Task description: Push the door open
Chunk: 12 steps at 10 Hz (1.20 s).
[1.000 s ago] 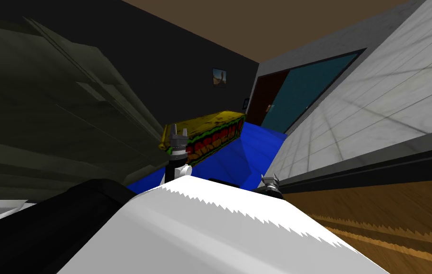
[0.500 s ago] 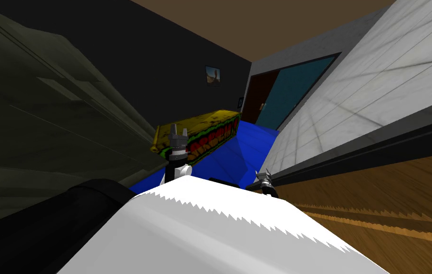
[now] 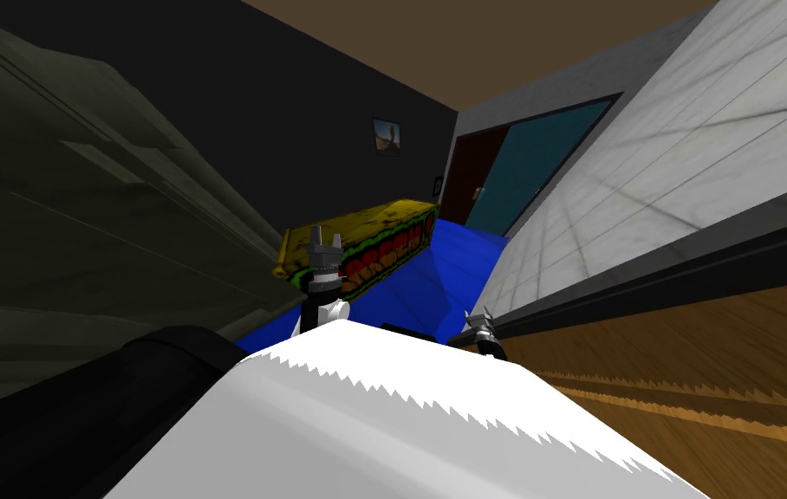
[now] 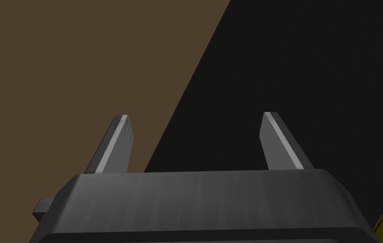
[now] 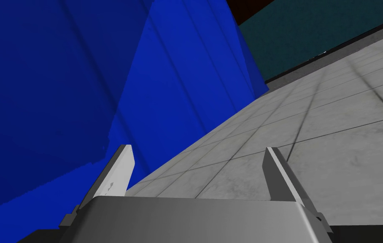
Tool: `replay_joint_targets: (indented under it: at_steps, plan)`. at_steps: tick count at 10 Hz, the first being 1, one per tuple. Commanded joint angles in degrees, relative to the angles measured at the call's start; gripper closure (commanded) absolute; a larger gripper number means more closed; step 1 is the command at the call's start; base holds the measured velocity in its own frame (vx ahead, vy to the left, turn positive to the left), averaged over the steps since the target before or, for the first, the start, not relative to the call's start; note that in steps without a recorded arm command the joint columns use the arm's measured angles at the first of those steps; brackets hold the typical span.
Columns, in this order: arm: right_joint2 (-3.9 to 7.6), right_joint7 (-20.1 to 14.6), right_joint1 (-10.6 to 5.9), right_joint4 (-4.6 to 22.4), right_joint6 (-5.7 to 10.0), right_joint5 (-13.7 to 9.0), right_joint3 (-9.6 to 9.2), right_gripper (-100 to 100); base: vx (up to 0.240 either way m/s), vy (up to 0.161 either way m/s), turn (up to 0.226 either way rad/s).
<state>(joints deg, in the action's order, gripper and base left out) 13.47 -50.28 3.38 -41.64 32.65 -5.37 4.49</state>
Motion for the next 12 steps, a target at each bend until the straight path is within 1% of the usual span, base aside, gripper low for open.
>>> replay_joint_targets:
  at_steps: [1,2,4,5,7,12]
  plan:
    - [1.68,-0.19,0.36,0.88,0.15,-0.43,1.27,-100,0.002,0.007,0.019]
    - [1.91,-0.47,0.21,0.94,0.69,0.19,0.19,-100,-0.010,-0.015,-0.106]
    - [1.91,-0.47,0.21,0.94,0.69,0.19,0.19,-100,-0.005,-0.013,-0.037]
    - [2.15,-0.76,0.05,0.99,1.23,0.81,-0.88,-100,-0.006,-0.038,-0.086]
    - [2.15,-0.76,0.05,0.99,1.23,0.81,-0.88,-100,-0.006,-0.022,-0.037]
    - [2.15,-0.76,0.05,0.99,1.23,0.81,-0.88,-100,0.001,0.003,0.008]
